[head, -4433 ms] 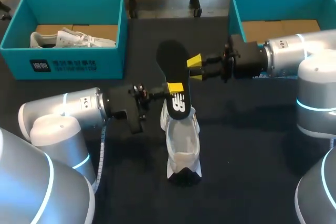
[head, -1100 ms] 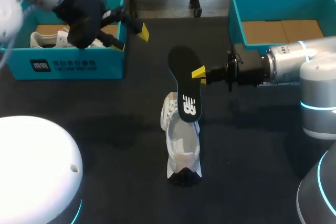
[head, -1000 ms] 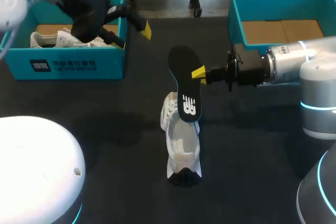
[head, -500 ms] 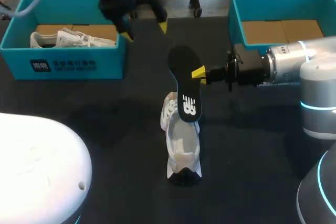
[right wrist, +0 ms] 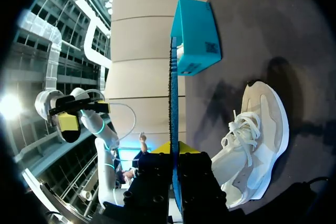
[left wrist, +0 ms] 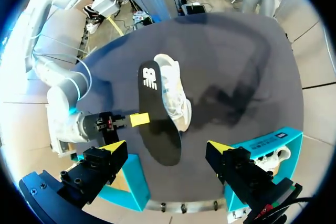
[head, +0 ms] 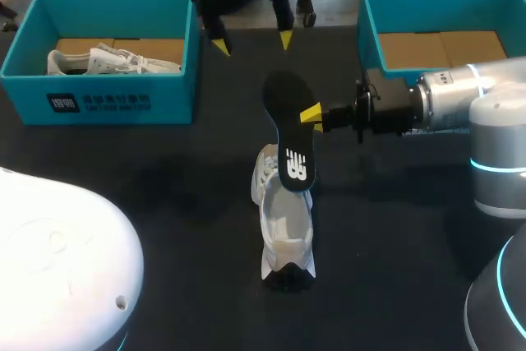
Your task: Take the shoe out of the shoebox, open the shoe tongue, remove and reinsert the insole, then place the shoe into the shoebox
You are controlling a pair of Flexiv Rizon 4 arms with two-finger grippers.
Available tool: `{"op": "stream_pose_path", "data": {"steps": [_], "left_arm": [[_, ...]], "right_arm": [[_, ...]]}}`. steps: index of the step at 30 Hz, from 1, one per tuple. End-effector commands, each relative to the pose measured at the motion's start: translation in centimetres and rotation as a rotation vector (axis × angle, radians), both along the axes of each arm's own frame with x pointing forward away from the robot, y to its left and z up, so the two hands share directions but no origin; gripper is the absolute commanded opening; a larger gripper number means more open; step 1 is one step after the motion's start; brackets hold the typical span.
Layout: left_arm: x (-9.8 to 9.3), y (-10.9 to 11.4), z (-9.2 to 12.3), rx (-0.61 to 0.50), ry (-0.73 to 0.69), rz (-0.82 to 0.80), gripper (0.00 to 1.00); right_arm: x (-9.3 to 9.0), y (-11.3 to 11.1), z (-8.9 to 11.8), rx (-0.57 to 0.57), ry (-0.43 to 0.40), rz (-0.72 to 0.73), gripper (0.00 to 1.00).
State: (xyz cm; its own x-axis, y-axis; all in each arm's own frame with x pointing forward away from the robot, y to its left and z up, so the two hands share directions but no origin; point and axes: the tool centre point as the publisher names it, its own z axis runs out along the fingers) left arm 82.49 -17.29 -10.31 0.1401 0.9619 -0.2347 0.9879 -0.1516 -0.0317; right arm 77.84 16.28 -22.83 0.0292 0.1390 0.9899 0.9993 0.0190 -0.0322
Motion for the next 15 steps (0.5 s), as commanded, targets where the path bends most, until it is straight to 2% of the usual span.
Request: {"op": "stream_pose_path", "data": {"steps": [1, 8, 15], "left_arm": [[-0.1, -1.2, -0.1, 0.064, -0.005, 0.0, 1.0], [-1.1, -2.5, -0.5, 0.059, 0.003, 0.004, 1.0], [-1.2, -2.6, -0.4, 0.05, 0.001, 0.025, 1.0]], "right_arm": [[-0.1, 0.1, -0.1, -0.001, -0.001, -0.002, 0.0], [-0.1, 0.1, -0.1, -0.001, -0.001, -0.002, 0.0], [-0.1, 0.1, -0.1, -0.001, -0.001, -0.002, 0.0]]}}
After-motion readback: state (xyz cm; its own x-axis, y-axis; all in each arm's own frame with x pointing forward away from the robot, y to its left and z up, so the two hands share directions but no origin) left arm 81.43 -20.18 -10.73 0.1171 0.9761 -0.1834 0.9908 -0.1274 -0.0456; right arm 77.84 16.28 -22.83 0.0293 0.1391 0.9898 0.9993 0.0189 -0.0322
